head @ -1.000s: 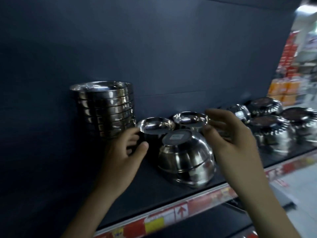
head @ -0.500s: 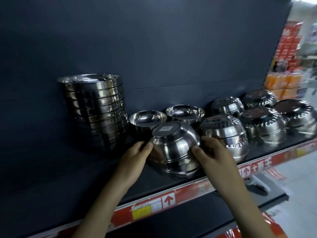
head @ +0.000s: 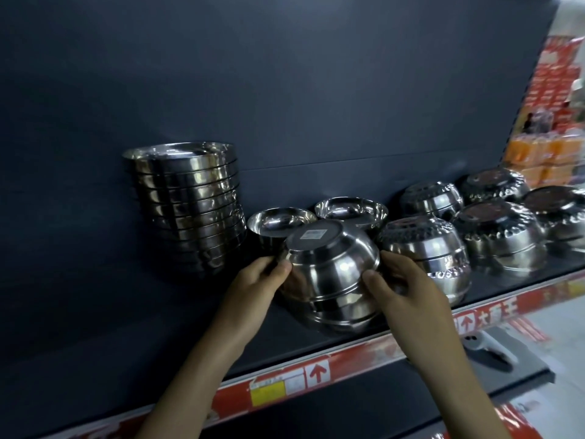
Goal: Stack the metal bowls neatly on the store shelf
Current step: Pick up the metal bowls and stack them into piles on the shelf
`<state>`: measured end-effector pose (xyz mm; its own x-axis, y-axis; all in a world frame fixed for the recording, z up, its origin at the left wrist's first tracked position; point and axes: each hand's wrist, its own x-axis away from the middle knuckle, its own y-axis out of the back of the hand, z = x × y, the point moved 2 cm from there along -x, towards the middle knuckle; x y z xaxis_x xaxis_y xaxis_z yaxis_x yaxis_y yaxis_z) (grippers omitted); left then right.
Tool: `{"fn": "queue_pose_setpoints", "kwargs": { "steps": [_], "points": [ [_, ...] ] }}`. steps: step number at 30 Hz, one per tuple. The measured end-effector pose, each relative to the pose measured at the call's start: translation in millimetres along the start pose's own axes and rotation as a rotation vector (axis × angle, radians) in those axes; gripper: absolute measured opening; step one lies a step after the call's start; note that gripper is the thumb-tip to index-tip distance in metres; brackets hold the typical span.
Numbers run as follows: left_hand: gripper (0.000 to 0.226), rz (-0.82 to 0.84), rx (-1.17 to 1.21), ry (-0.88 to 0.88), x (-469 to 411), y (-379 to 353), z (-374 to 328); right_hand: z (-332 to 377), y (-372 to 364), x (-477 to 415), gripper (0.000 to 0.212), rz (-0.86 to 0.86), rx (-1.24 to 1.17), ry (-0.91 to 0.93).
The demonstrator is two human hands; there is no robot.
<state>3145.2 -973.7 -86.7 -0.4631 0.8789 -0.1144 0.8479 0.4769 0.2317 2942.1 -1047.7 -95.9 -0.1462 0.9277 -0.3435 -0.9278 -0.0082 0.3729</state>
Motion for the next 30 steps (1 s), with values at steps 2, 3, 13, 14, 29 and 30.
{"fn": "queue_pose_setpoints", "kwargs": {
  "steps": [2, 3, 13, 14, 29, 30],
  "points": [
    [0.021, -0.001, 0.01, -0.043, 3.7, 4.2, -4.6, 5.9, 1.4, 2.6, 0.039, 0.002, -0.026, 0.013],
    [0.019, -0.002, 0.015, -0.068, 6.0, 7.2, -6.9, 9.3, 2.0, 4.2, 0.038, 0.0, -0.036, 0.026],
    [0.051, -0.104, 0.102, -0.26, 42.9, 70.9, -8.2, 58.4, -23.7, 31.5, 0.068, 0.088, -0.193, 0.099],
    [0.056, -0.115, 0.105, -0.267, 47.0, 77.4, -4.5, 62.8, -30.2, 34.4, 0.067, 0.11, -0.222, 0.102],
    [0.088, -0.304, 0.07, -0.271, 80.7, 139.3, 45.9, 55.2, -118.9, 42.4, 0.102, 0.402, -0.148, 0.345],
    [0.089, -0.288, 0.065, -0.262, 81.6, 140.3, 47.8, 52.2, -121.5, 41.2, 0.101, 0.406, -0.173, 0.365]
  ]
}}
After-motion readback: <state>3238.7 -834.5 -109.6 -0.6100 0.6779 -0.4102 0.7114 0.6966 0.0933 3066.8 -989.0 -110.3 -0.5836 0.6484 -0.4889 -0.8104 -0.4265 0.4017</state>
